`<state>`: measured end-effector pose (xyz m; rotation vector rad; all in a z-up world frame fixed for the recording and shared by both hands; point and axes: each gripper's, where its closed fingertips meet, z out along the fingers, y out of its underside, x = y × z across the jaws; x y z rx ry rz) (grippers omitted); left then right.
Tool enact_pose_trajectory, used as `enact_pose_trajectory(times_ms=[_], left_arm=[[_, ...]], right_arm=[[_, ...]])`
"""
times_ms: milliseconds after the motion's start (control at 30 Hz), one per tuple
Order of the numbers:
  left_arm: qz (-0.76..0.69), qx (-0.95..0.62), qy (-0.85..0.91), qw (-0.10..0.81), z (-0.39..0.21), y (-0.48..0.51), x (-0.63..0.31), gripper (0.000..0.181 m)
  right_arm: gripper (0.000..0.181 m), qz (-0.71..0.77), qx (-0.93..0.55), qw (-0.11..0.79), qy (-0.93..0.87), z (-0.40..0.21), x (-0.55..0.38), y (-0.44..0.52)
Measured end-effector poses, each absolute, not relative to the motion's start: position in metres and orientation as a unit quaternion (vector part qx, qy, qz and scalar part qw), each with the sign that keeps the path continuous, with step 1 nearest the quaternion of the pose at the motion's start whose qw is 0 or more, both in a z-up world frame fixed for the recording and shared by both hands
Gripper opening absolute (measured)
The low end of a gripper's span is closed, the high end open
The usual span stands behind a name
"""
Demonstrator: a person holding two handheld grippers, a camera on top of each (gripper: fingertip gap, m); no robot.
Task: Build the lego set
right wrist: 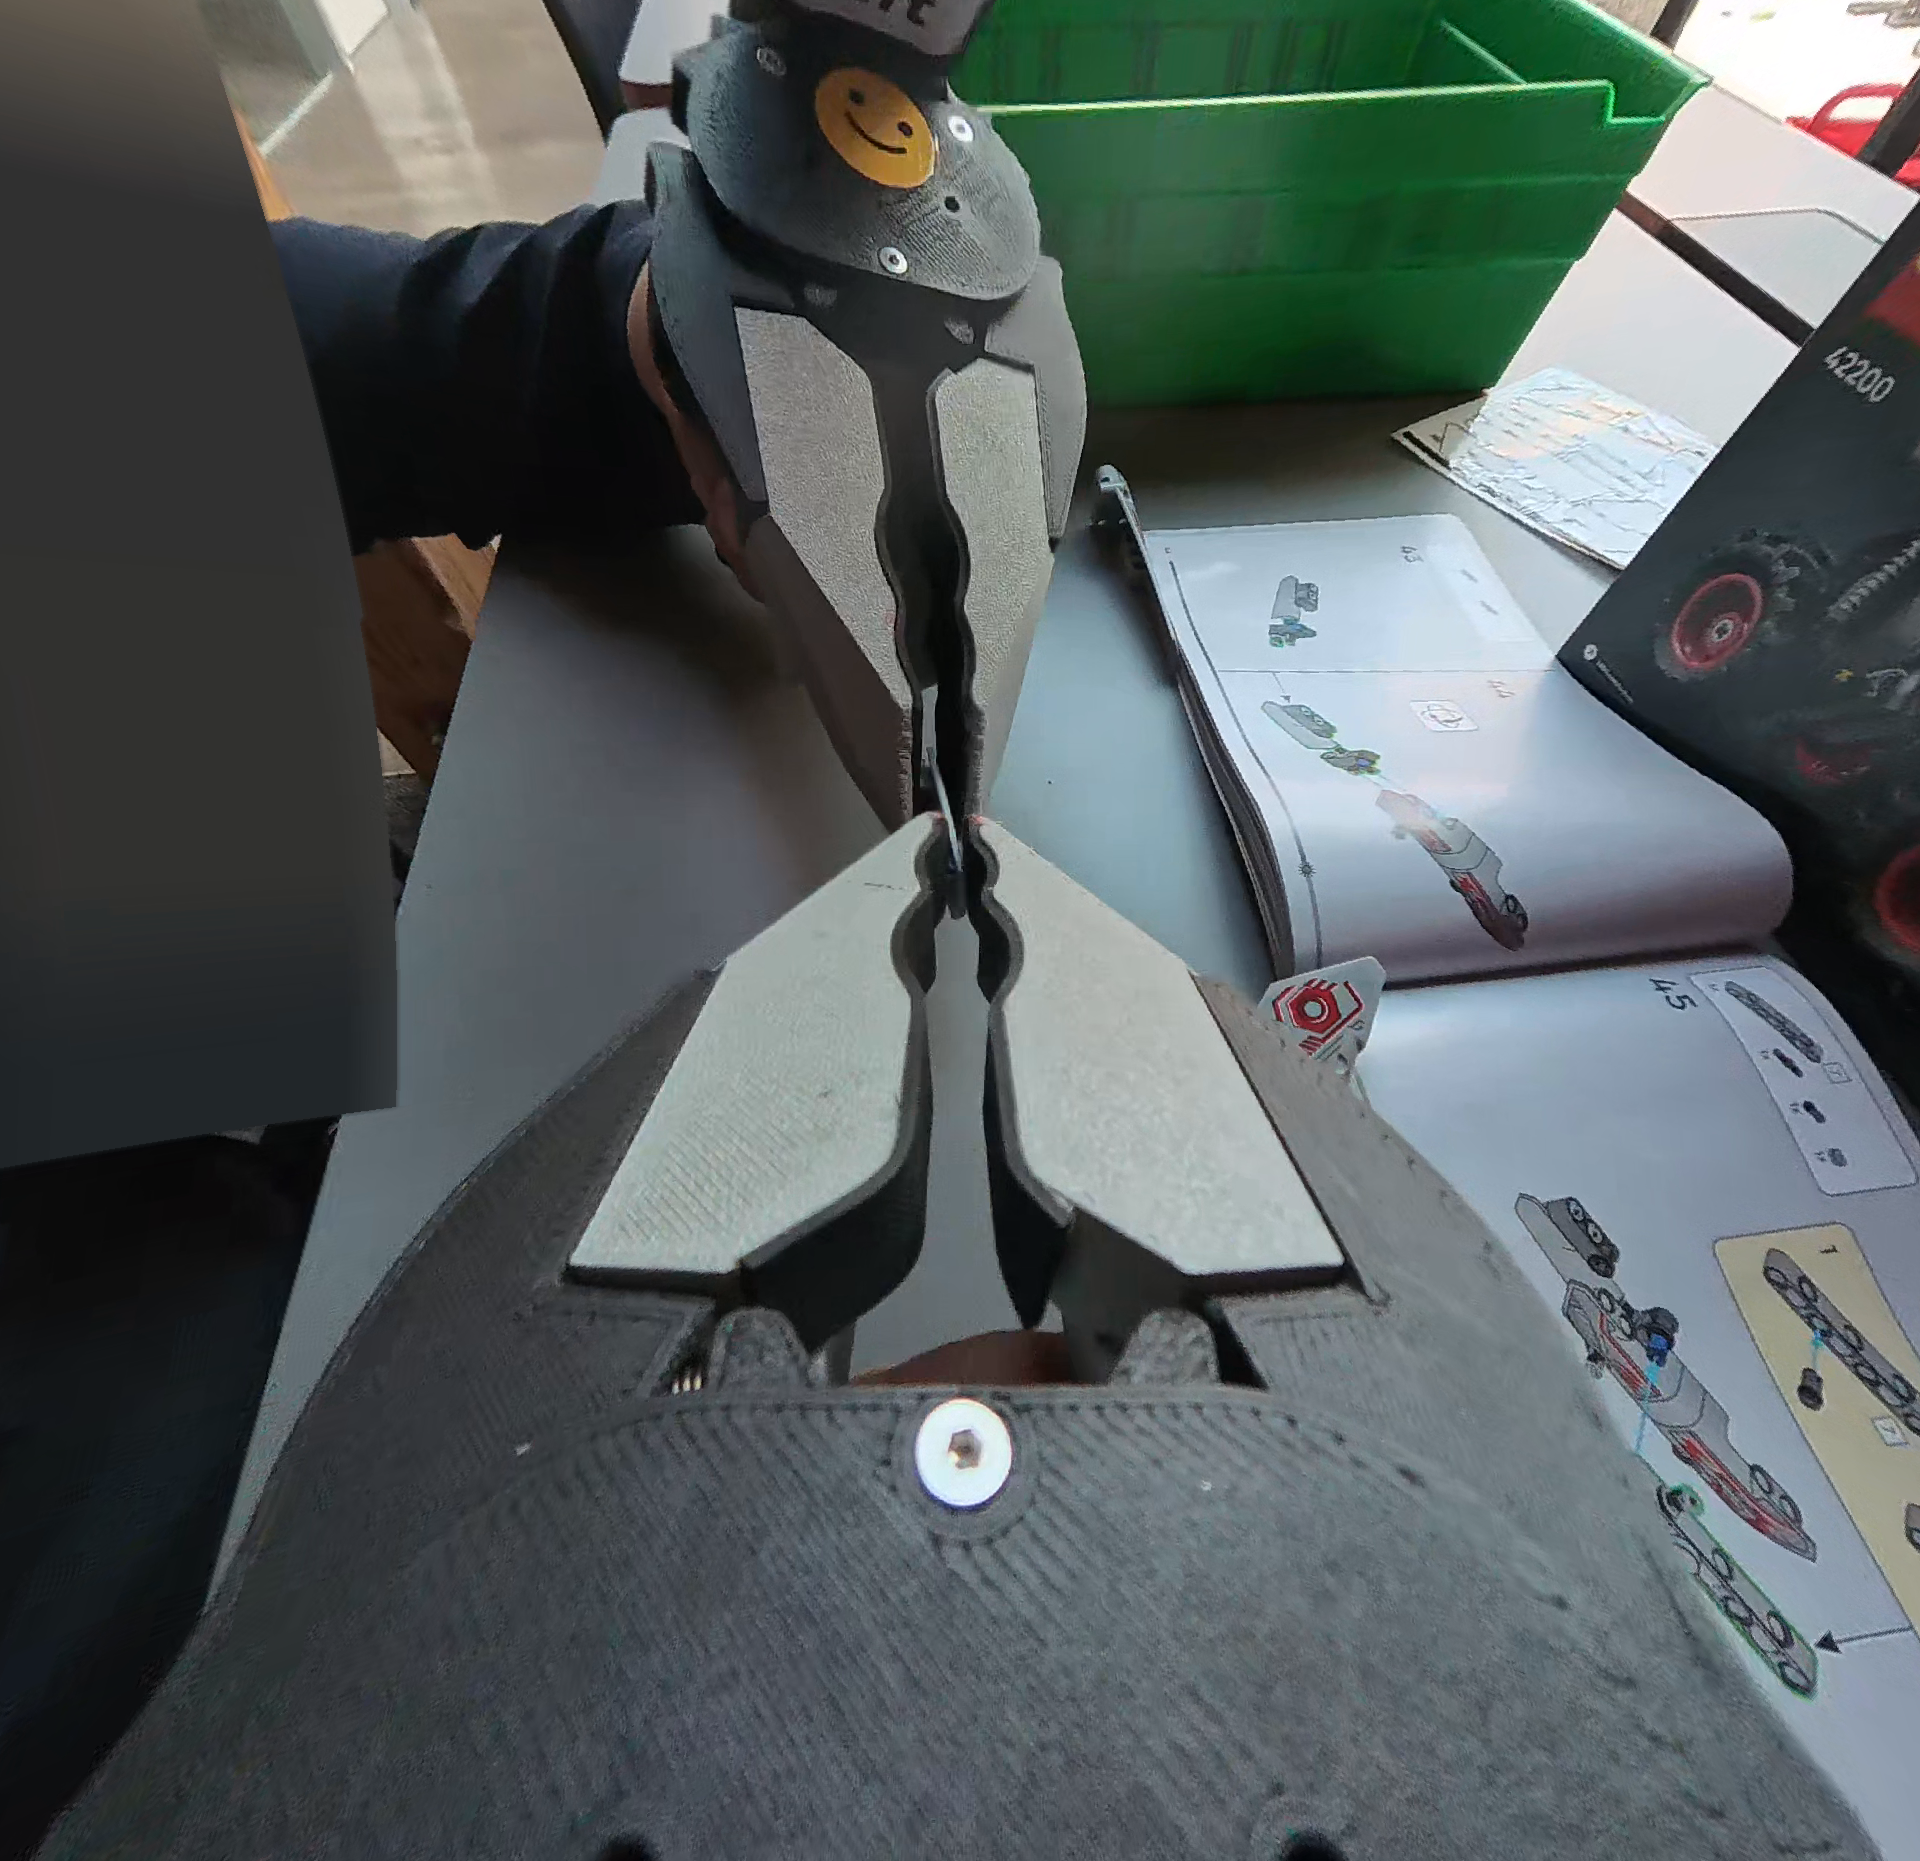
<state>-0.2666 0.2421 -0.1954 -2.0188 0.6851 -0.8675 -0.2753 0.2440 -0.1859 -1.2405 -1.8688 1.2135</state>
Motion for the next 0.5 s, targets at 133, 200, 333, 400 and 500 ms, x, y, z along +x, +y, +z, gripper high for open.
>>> enact_pose_trajectory(times_ms=[133, 200, 333, 400, 500], left_arm=[[-0.354, -0.788, 0.255, 0.435, -0.181, 0.246, -0.271, 0.004], [-0.356, -0.786, 0.248, 0.441, -0.177, 0.247, -0.274, 0.004], [-0.367, -0.784, 0.238, 0.441, -0.175, 0.247, -0.275, 0.003], [-0.378, -0.780, 0.238, 0.438, -0.174, 0.246, -0.272, 0.004], [-0.375, -0.781, 0.236, 0.440, -0.174, 0.246, -0.273, 0.003]], right_arm=[[0.000, 0.457, -0.475, 0.288, -0.695, -0.188, -0.277, 0.247], [0.000, 0.470, -0.481, 0.284, -0.683, -0.186, -0.279, 0.247], [0.000, 0.489, -0.490, 0.262, -0.672, -0.187, -0.280, 0.246], [0.004, 0.496, -0.491, 0.253, -0.670, -0.188, -0.281, 0.244], [0.000, 0.501, -0.490, 0.249, -0.669, -0.188, -0.281, 0.241]])
